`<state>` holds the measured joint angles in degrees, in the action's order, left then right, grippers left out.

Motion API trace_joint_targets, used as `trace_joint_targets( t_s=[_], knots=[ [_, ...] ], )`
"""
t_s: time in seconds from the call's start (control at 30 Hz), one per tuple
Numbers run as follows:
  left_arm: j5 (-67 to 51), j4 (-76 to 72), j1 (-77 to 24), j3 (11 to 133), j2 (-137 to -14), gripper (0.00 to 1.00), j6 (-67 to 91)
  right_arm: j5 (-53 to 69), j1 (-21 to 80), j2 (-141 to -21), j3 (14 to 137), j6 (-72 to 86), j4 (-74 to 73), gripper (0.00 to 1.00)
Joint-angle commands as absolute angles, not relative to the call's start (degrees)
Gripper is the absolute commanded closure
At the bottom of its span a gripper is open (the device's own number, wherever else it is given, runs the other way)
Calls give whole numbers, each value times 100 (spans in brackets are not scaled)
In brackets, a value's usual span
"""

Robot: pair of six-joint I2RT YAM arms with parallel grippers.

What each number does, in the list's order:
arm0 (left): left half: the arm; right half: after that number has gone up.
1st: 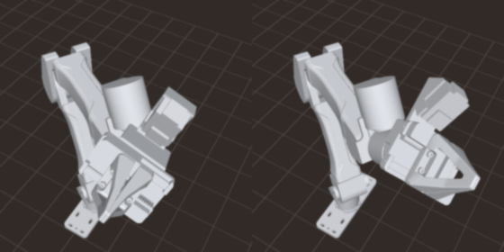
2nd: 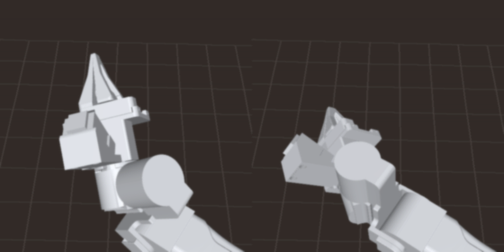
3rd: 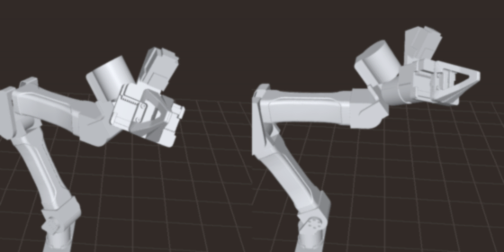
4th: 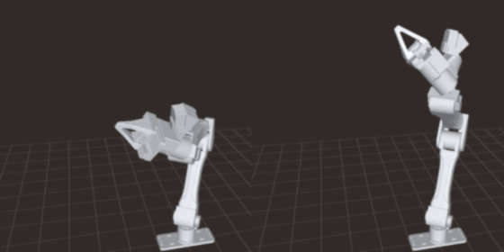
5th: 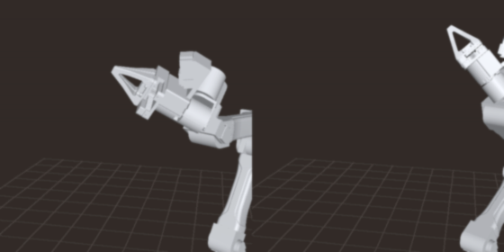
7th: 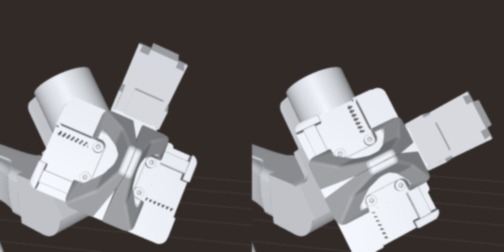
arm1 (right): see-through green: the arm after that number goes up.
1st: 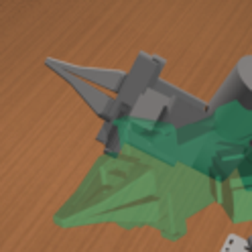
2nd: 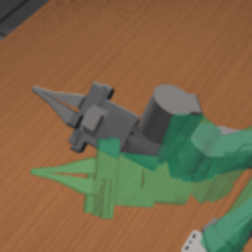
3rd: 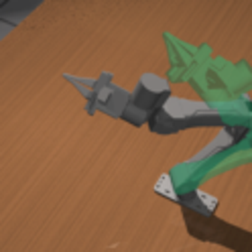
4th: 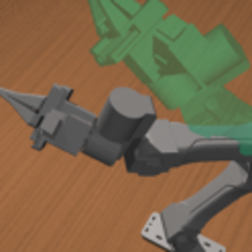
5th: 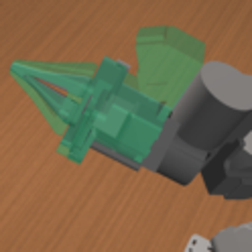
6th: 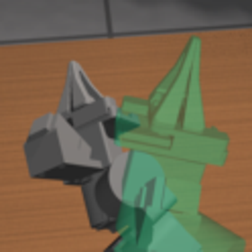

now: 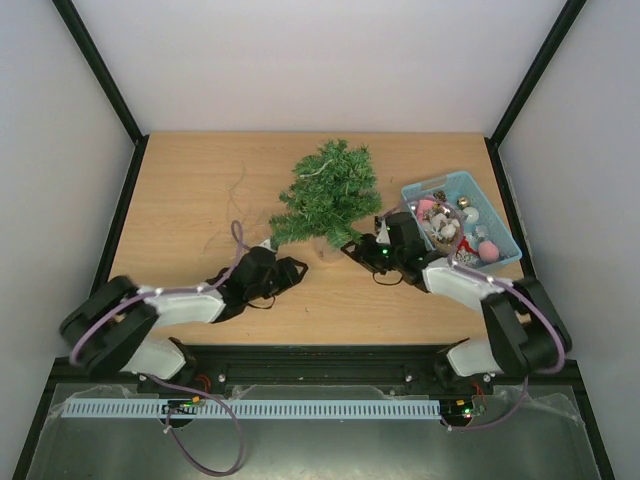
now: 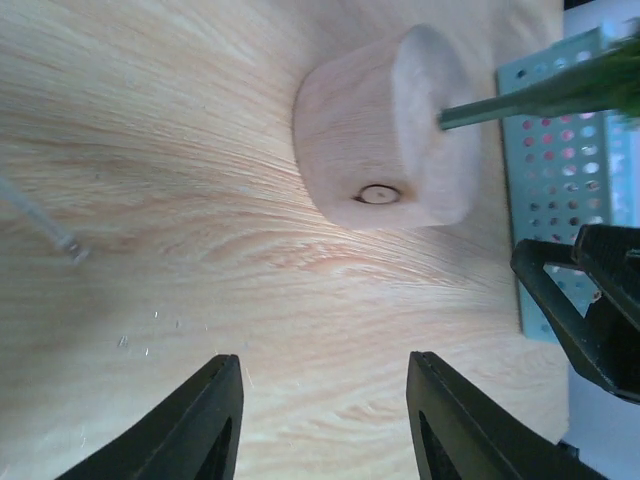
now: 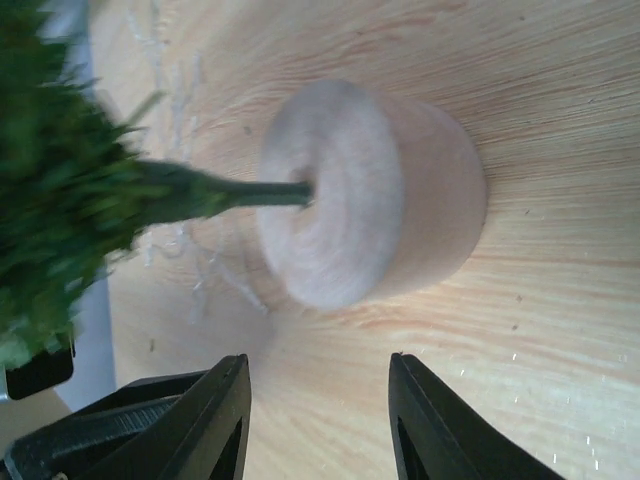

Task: Decorate the small christmas tree

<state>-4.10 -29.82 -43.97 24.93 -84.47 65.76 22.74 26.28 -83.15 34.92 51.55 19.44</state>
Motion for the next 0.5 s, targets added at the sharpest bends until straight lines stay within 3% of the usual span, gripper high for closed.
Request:
trace_joint_targets(
  t_s=[0.0,0.1,0.23,0.33,0.47],
  knots=[
    [93,-1136,-4394,2273,-7064,49,6323,2142,2610,-7296,3254,4761,982,58],
    [801,380,-4122,2215,-5753,37,6048,2001,2610,-6478,3092,4583,318,55],
    [956,1784,-2797,2576,-4761,25,5218,1963,2610,-5703,3045,4447,-299,53],
    [552,1894,-1602,2757,-4721,1,4649,2033,2610,-5412,3076,4413,-547,52],
    [-480,1414,-490,3183,-5914,0,4132,2155,2610,-5373,3199,4358,-674,52]
  ],
)
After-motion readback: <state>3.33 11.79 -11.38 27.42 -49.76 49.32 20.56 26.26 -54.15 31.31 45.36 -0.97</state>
